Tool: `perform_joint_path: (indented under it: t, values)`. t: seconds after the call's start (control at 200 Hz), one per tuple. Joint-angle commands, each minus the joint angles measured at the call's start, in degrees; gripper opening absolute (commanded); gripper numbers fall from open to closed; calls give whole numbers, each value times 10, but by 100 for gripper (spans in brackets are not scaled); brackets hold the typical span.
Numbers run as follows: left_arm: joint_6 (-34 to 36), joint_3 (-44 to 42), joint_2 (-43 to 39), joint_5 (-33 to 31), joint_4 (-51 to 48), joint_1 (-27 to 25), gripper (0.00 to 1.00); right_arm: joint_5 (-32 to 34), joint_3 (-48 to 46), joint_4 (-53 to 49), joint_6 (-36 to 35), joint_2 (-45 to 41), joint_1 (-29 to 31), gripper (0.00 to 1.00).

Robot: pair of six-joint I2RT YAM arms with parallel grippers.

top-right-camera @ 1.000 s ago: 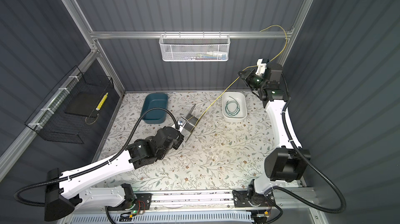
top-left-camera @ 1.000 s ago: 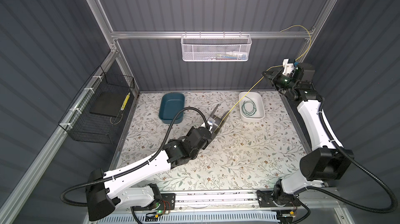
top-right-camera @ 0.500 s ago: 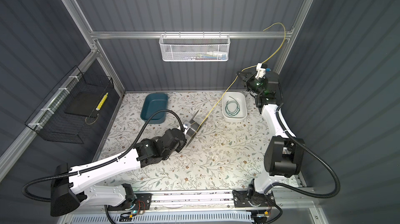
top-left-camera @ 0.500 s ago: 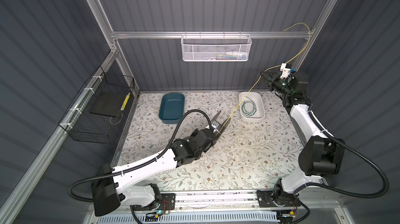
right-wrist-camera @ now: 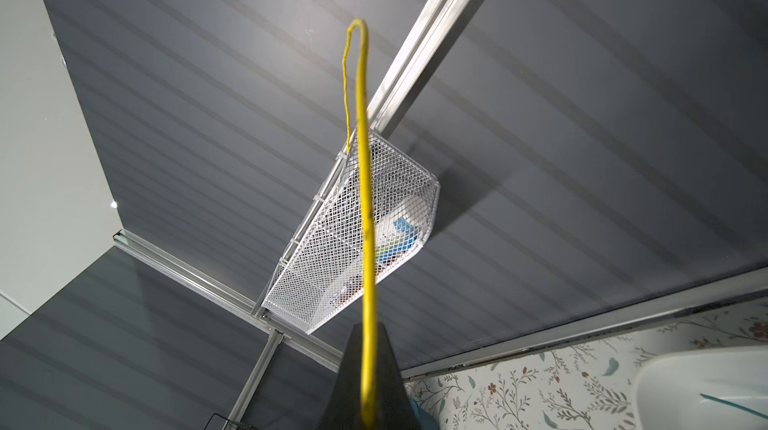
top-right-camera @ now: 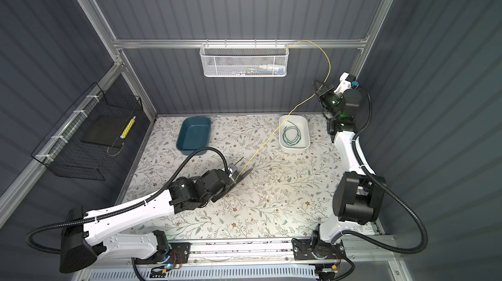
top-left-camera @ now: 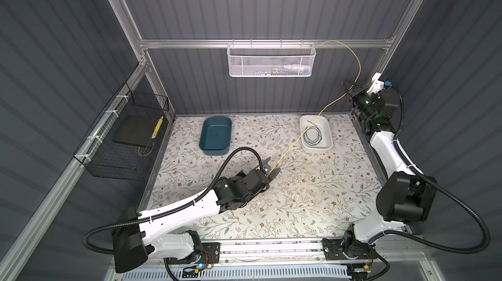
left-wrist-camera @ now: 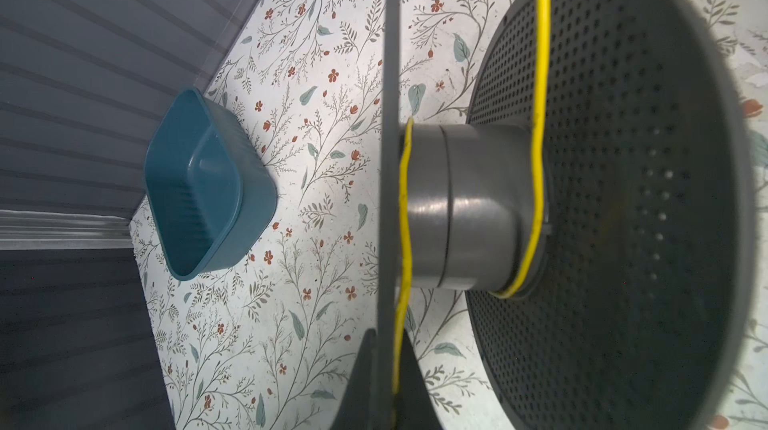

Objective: Wrap the cables

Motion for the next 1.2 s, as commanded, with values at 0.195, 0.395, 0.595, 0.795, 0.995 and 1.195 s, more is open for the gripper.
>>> perform_joint_path:
  t: [0.195,0.395,0.595,0.795,0.995,1.195]
  values:
    - [4,15,-94,24,-77,-4,0,80,34,-84,-99,-55,-32,0]
    - [47,65,-164,132,-76,-4,0,155,-41,-81,-128,-81,-41,0]
    - [66,133,-182,147,-34,-4,0,193,-134,-53,-136,-104,-40,0]
    - [88,214,-132,147,59,0,0,214,-227,-25,-141,-129,-28,0]
    - [67,313,-75,276,157,68,0,237,-308,-12,-158,-164,2,0]
    - [-12,357,-28,429,261,149,0,266,-372,-6,-180,-192,48,0]
